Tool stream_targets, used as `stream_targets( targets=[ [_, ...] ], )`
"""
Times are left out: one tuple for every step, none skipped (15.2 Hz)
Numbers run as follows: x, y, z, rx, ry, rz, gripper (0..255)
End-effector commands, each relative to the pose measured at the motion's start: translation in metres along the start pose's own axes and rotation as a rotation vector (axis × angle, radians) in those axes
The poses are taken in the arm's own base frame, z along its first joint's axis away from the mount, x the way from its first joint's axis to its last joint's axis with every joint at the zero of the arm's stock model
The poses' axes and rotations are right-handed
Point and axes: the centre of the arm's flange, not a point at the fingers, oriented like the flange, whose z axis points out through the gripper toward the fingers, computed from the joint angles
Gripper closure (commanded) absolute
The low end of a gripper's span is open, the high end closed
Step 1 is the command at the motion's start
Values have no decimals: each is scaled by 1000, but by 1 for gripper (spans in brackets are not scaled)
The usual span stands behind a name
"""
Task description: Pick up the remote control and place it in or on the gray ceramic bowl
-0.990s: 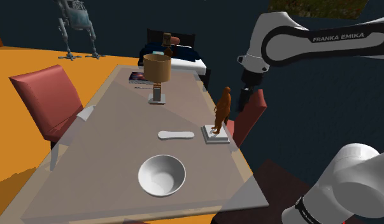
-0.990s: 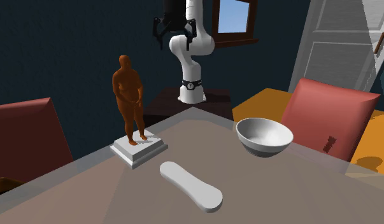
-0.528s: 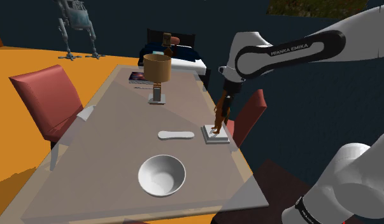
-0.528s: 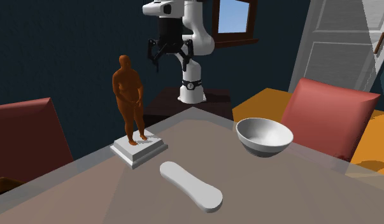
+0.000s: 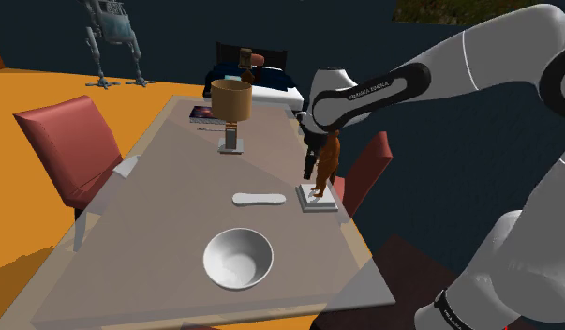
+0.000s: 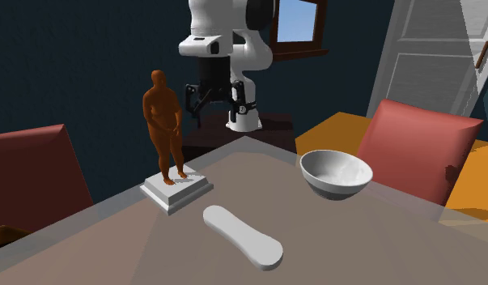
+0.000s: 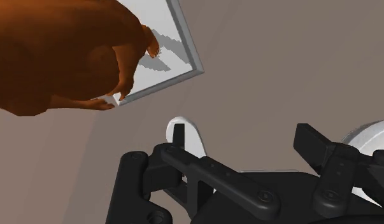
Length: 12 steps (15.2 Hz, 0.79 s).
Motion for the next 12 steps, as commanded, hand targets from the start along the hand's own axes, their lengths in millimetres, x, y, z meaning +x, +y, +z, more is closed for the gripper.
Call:
stream_targets(
  targets=[
    [21,5,22,3,2,-41,0],
    [30,7,30,5,3,-61,0],
    [40,10,39,7,4,-81,0],
    [49,12,48,8,5,-101,0],
    [59,14,57,10,6,-121,0],
    [68,16,66,12,6,-141,0],
    [78,18,75,13,7,-160,0],
    [88,19,83,15,8,-180,0],
    [97,20,92,17,9,-200,0],
    [107,21,101,18,10,-220,0],
    [117,22,110,20,11,-240,0],
    [127,23,119,22,12,-260,0]
  ],
)
